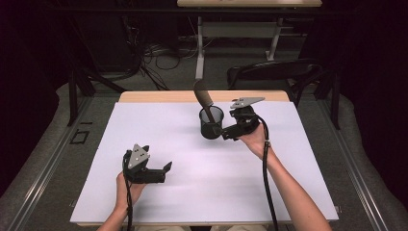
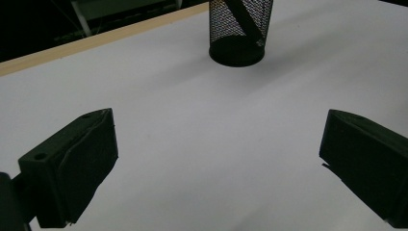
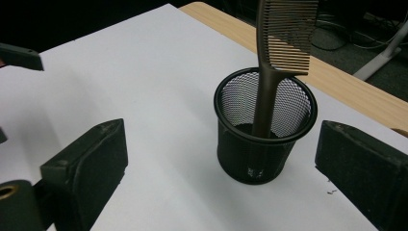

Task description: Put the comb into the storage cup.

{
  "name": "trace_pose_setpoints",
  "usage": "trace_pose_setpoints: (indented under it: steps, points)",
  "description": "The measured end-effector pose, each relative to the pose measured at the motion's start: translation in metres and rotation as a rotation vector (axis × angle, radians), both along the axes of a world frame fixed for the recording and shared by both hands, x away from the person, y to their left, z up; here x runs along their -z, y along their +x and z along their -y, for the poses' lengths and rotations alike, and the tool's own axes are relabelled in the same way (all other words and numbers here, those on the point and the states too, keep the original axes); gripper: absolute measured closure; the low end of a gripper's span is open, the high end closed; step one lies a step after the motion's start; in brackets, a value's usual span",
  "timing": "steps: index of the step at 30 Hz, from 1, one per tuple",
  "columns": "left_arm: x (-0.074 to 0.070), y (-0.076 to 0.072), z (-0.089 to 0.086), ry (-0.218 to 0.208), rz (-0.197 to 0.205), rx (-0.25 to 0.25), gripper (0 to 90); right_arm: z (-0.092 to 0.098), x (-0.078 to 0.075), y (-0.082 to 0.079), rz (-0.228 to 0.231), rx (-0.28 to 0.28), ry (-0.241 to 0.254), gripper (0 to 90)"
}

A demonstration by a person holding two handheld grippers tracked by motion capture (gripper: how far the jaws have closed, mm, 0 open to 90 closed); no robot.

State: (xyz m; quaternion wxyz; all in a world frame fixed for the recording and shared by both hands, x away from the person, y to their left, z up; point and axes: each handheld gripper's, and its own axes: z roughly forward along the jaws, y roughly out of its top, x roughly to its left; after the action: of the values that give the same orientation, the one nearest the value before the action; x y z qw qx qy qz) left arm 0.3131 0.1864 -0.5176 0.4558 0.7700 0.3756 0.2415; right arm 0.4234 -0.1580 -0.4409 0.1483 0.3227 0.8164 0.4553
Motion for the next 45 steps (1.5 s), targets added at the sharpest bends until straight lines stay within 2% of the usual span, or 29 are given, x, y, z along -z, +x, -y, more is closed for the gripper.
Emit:
trace_pose_setpoints:
  steps: [5, 20, 39, 45]
  points:
    - [-0.001, 0.0, 0.0, 0.006, -0.007, 0.002, 0.0, 0.007, -0.001, -0.016, 0.005, -0.02, 0.02, 1.8]
    - [-0.006, 0.0, 0.002, 0.027, -0.032, 0.01, 0.0, 0.029, 0.009, -0.053, 0.002, -0.027, 0.005, 0.0]
    - [0.001, -0.015, -0.02, 0.048, -0.07, -0.014, 0.0, 0.051, 0.034, -0.09, -0.008, -0.009, -0.015, 0.0]
    - [0.004, -0.021, -0.026, 0.06, -0.084, -0.018, 0.0, 0.061, 0.044, -0.1, -0.029, 0.008, -0.025, 0.0]
